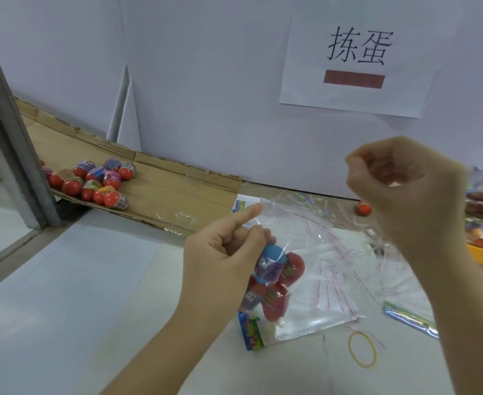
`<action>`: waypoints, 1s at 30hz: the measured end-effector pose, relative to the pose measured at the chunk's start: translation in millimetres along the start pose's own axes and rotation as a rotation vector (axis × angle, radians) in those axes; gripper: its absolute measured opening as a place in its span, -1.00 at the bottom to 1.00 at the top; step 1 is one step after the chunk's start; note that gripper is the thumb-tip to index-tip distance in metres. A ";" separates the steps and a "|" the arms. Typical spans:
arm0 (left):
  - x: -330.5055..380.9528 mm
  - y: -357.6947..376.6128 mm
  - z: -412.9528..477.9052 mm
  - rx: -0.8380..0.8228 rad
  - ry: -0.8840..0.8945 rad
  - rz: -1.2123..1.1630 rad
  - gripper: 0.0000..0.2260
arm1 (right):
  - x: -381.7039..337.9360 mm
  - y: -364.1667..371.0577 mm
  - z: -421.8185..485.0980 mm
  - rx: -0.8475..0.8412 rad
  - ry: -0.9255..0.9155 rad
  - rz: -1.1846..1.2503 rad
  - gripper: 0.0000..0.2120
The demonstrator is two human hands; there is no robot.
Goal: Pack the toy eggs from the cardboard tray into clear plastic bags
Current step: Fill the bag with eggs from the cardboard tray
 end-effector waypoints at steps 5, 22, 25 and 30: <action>2.9 -0.6 -2.3 0.035 0.048 0.065 -0.66 | -15.9 56.2 -16.6 -0.406 0.010 -0.005 -0.89; 11.6 0.6 -6.5 0.025 0.141 0.202 -0.58 | -34.8 65.9 -28.7 -0.185 -0.285 -0.363 -0.87; 3.2 1.4 -6.4 0.028 0.095 0.166 -0.60 | -22.9 52.4 -19.6 -0.172 -0.154 -0.226 -0.96; -0.7 -6.1 -2.1 0.077 0.068 0.142 -0.67 | -20.9 58.1 -20.0 -0.348 -0.096 -0.143 -0.92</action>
Point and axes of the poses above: each hand's wrist, its own z-axis towards the middle knuckle, its own y-axis out of the palm, x = y × z, the point moved 10 cm from there along z, towards the middle knuckle, and after that the axes turned 12 degrees about z, right-handed, at the moved point
